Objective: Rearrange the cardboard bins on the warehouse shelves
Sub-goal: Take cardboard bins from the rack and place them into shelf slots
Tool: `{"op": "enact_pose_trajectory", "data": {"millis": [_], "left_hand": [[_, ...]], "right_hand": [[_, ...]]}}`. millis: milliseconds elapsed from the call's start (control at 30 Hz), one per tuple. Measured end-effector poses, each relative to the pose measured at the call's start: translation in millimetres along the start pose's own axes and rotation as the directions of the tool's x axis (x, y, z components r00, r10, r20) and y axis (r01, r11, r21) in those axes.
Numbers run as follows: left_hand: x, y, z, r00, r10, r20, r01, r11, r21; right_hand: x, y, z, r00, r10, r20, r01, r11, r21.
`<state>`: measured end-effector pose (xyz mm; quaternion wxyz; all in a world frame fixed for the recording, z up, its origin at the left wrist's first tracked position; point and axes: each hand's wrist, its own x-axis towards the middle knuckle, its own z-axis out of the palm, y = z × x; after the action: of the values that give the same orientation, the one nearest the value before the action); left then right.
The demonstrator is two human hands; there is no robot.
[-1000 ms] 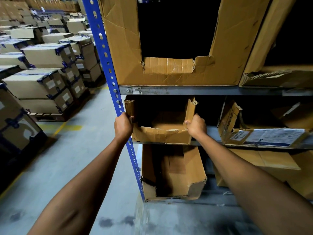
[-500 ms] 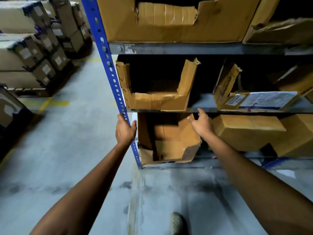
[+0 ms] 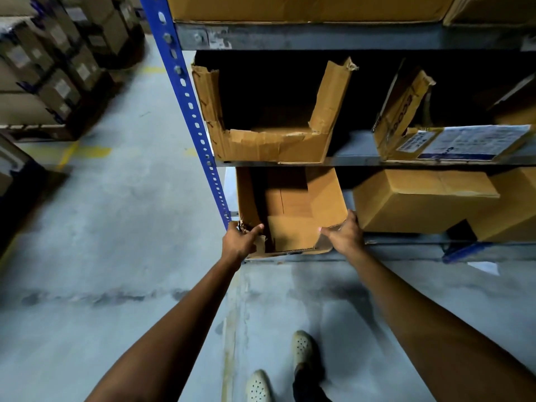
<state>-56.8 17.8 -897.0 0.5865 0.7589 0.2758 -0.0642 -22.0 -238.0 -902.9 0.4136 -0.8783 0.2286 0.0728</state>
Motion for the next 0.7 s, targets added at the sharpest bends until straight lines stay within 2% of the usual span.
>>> {"op": "enact_pose_trajectory", "data": {"millis": [200, 400, 700], "left_hand": [[17, 7, 3, 0.996, 0.015, -0.089, -0.020, 0.998, -0.055], [28, 18, 6, 0.941, 0.107, -0.322, -0.112, 0.994, 0.004], [60, 29, 6, 0.929, 0.123, -0.349, -0.118, 0.992, 0.035]], "right_hand": [[13, -13, 11, 1.000, -0.016, -0.016, 0.015, 0.997, -0.073], [32, -35, 25, 0.998, -0.035, 0.052, 0.037, 0.999, -0.040], [63, -59, 49, 0.996, -0.091, -0.007, 0.090, 0.991, -0.094]]}}
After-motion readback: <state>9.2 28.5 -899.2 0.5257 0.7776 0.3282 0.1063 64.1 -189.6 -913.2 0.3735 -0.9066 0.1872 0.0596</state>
